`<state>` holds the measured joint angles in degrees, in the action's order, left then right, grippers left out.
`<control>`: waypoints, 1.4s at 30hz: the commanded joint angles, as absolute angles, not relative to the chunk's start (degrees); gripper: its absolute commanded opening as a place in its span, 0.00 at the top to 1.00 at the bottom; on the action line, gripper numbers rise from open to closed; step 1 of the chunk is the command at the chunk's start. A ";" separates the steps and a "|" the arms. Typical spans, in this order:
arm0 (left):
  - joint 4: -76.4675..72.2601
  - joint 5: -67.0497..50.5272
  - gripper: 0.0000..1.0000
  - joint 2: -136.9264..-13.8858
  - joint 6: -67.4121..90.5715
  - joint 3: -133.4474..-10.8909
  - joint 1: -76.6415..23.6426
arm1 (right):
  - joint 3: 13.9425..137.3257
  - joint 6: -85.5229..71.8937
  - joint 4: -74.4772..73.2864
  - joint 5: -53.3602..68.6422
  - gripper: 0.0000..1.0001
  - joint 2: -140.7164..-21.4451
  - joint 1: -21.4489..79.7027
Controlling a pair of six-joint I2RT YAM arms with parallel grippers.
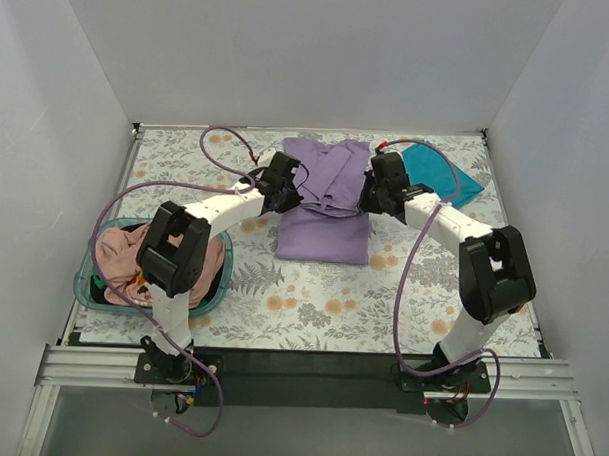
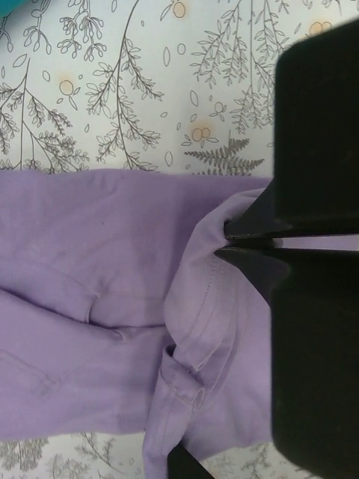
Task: Fold and stack the t-shirts
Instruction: Fold the tshirt
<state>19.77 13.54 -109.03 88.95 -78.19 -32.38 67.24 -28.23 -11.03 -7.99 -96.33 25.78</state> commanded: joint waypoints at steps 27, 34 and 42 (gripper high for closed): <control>14.86 2.90 0.02 -86.21 94.31 -48.09 -32.96 | 36.83 -28.22 -2.72 11.07 0.02 -73.56 24.43; 14.24 1.94 0.35 -93.77 95.10 -48.78 -32.96 | 39.46 -26.46 -2.19 9.23 0.35 -82.08 24.43; 12.48 -1.48 1.00 -98.61 95.28 -48.08 -33.05 | 38.85 -27.51 -1.32 6.77 0.77 -87.01 24.43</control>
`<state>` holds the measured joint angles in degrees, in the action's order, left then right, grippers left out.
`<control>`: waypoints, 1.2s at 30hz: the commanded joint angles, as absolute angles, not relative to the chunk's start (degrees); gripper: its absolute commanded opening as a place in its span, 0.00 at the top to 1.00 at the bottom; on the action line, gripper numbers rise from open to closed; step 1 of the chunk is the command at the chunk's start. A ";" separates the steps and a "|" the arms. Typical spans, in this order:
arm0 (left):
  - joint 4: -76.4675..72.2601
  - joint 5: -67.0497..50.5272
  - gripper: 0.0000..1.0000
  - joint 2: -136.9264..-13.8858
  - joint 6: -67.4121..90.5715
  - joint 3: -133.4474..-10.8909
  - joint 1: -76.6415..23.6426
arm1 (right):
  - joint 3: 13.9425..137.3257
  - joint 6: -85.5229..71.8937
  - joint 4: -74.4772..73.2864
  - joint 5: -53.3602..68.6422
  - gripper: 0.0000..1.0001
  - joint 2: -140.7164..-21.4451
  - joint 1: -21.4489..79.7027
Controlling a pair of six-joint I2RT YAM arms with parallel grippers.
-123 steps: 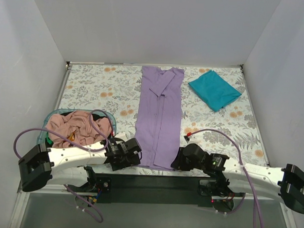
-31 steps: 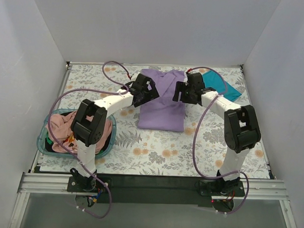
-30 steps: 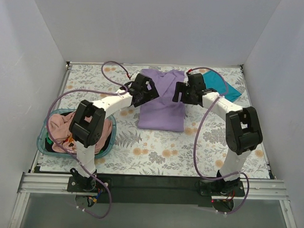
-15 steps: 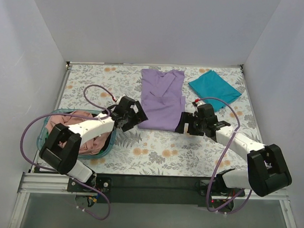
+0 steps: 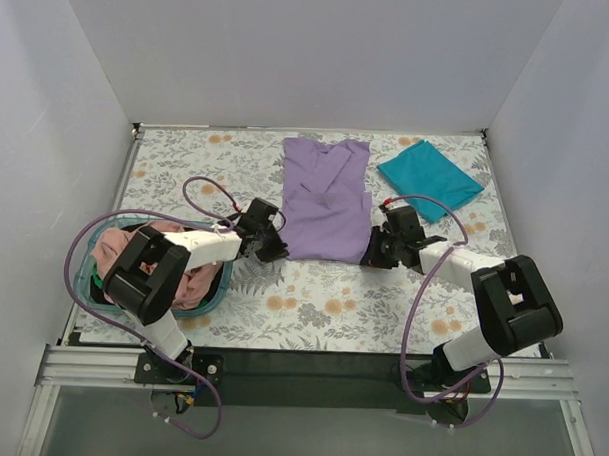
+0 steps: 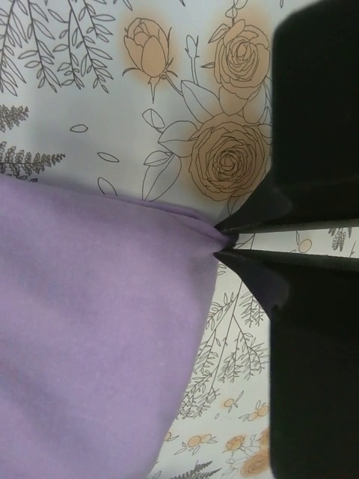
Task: Fold and stack the t-shirts
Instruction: Fold the tshirt
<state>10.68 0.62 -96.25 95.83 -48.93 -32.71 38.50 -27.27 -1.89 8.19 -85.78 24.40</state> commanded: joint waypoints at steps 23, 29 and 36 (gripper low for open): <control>27.77 5.79 1.00 -55.46 111.88 -33.38 -59.68 | 24.07 -31.55 -29.97 20.57 0.99 -31.02 26.98; 31.80 13.16 1.00 -56.59 111.61 -40.94 -59.59 | 35.49 -29.09 -28.04 11.63 0.99 -39.71 26.98; 40.52 24.61 1.00 -65.82 109.43 -56.68 -55.12 | 46.92 -25.84 -23.65 10.10 0.99 -53.33 26.63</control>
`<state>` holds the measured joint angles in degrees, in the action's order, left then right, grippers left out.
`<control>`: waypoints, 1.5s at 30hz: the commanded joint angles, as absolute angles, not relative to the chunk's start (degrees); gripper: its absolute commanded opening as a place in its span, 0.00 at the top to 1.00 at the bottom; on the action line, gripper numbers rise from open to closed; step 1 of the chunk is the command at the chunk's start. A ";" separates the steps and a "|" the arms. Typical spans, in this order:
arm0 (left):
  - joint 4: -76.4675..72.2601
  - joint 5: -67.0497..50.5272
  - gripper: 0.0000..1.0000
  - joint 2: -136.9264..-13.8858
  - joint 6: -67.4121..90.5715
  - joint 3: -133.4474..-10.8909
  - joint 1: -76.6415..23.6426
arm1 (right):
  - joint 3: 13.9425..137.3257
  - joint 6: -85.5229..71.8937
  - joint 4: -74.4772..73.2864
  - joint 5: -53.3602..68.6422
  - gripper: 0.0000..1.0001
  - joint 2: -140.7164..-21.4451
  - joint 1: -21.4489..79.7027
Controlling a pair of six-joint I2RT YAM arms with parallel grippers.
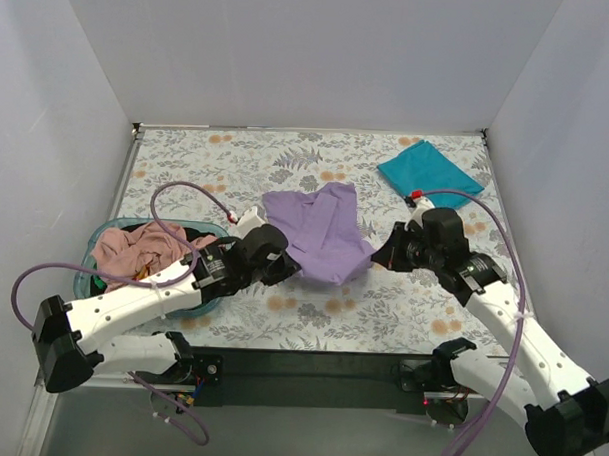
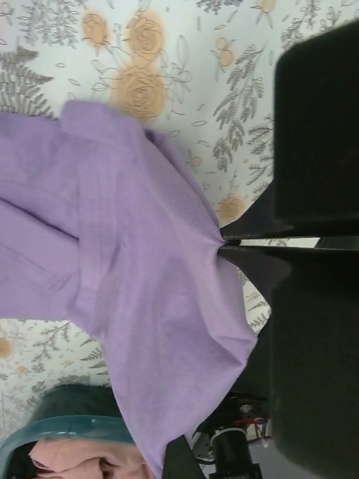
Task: Fold and stack the t-shirts
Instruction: Fold the tshirt
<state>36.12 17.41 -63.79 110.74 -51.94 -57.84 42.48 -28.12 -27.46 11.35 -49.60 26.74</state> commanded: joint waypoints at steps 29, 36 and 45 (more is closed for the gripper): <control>42.43 14.85 0.35 -113.89 87.10 -101.31 -22.06 | 100.97 -18.46 -20.12 21.62 0.43 -117.06 16.79; 39.25 9.95 0.12 -110.76 86.92 -93.37 -21.97 | 90.65 -12.93 -20.13 19.60 0.19 -111.73 17.14; 29.71 1.85 0.12 -106.08 88.77 -74.36 -22.15 | 78.93 -12.13 -18.37 16.44 0.19 -109.59 18.89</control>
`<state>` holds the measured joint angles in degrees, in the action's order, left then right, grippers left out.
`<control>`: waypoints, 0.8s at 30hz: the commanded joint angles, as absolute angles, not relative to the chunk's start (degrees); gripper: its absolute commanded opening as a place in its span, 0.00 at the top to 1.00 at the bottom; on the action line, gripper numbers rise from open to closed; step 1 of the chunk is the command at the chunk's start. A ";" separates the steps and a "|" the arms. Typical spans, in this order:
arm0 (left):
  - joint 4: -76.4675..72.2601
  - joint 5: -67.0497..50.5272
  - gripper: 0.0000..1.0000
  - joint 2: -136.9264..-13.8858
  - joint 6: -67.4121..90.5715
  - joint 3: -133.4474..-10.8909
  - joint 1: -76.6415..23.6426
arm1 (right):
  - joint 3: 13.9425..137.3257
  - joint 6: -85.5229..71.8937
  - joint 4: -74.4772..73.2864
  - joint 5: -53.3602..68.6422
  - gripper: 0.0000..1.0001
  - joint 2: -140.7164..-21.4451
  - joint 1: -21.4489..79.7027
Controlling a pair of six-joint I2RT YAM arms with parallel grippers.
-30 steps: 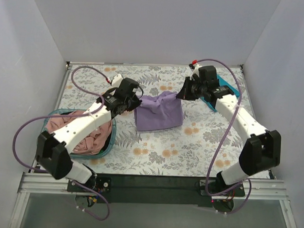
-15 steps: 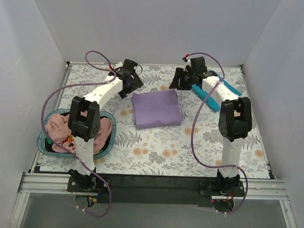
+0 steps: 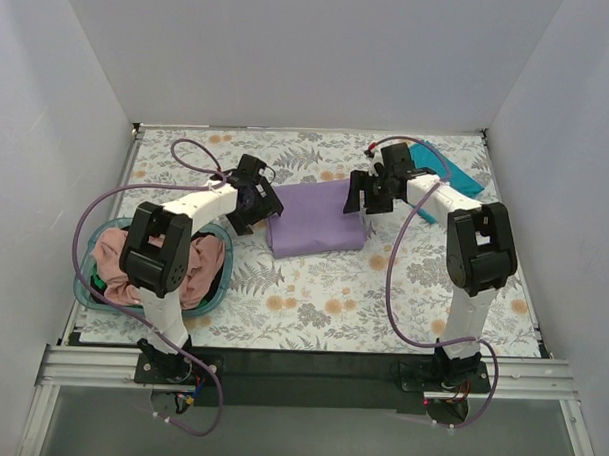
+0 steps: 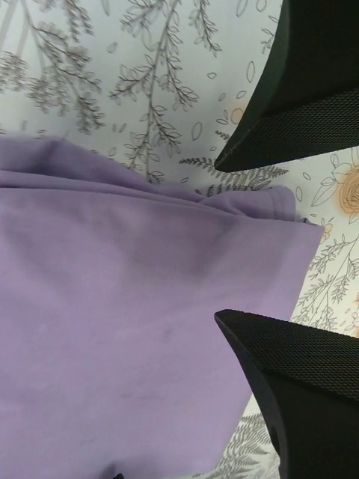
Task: Fold and stack the t-shirts
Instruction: Neatly place the folded tshirt to the corner
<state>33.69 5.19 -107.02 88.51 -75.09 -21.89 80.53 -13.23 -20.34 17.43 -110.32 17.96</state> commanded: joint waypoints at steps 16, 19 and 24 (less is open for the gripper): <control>25.40 -3.95 0.41 -115.84 87.89 -74.36 -22.06 | 76.99 -15.91 -14.51 14.24 0.59 -116.19 22.23; 24.43 -5.18 0.56 -116.89 87.71 -74.88 -22.06 | 76.56 -16.87 -12.84 14.41 0.82 -116.19 22.59; 23.47 -8.16 0.79 -119.17 87.28 -76.81 -22.06 | 78.04 -16.88 -11.69 13.89 0.99 -116.11 22.68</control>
<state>22.65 -5.26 -115.39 88.47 -76.77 -21.78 77.21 -16.58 -14.24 14.48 -115.46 22.17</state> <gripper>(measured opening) 0.270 0.057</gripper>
